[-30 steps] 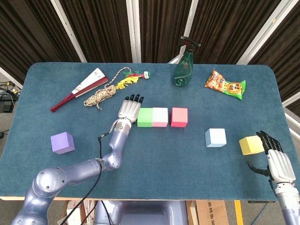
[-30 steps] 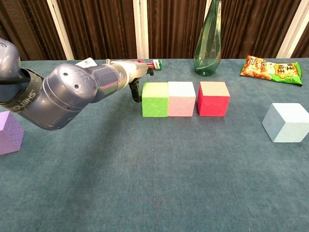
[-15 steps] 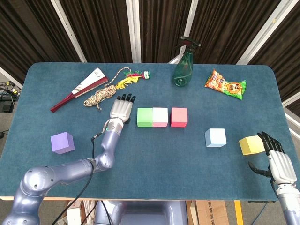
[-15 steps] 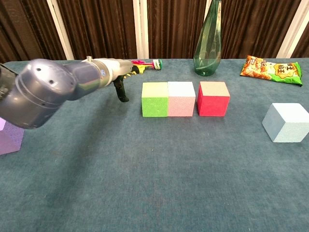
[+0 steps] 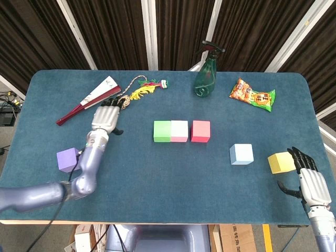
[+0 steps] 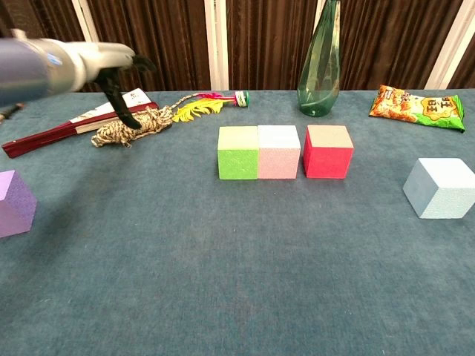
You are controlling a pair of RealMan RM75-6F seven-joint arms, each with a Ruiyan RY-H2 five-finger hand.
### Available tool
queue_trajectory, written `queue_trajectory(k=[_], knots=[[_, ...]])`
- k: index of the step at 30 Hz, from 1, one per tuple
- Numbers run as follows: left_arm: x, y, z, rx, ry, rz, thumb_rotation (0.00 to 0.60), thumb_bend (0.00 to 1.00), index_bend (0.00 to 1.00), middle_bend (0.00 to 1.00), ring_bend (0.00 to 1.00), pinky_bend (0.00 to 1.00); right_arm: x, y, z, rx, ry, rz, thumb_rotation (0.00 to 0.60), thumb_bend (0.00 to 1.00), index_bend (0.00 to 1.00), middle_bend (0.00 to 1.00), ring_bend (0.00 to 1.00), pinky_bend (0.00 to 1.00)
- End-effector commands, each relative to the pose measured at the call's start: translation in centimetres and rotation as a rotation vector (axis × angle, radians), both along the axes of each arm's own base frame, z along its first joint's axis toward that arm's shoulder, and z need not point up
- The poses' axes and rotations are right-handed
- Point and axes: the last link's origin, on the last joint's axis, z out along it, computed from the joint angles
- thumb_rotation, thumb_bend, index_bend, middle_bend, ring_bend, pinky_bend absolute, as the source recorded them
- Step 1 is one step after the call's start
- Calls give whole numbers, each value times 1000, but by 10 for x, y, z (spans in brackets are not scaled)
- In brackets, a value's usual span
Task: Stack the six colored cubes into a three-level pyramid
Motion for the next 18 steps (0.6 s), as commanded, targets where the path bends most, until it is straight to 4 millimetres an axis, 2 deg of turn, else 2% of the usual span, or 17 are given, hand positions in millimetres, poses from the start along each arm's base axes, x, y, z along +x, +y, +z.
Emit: queue_trajectory(k=[1,10,14,18], knots=[[-32,-39,57,80,-44,25,600,176,0,0,10,97,2,-1,-1,-8,3,3,600,305,0,0,0,0],[-76,-109,113,237,-54,-3,600,154,0,0,8,84,11,-5,-2,-42,14,24,600,304,0,0,0,0],[-85,-128,130,297,-57,-18,600,147,0,0,8,79,21,-11,-3,-48,25,51,600,304,0,0,0,0],[-90,-141,145,358,-62,-28,600,131,0,0,8,76,39,-25,-5,-40,41,100,600,303,0,0,0,0]])
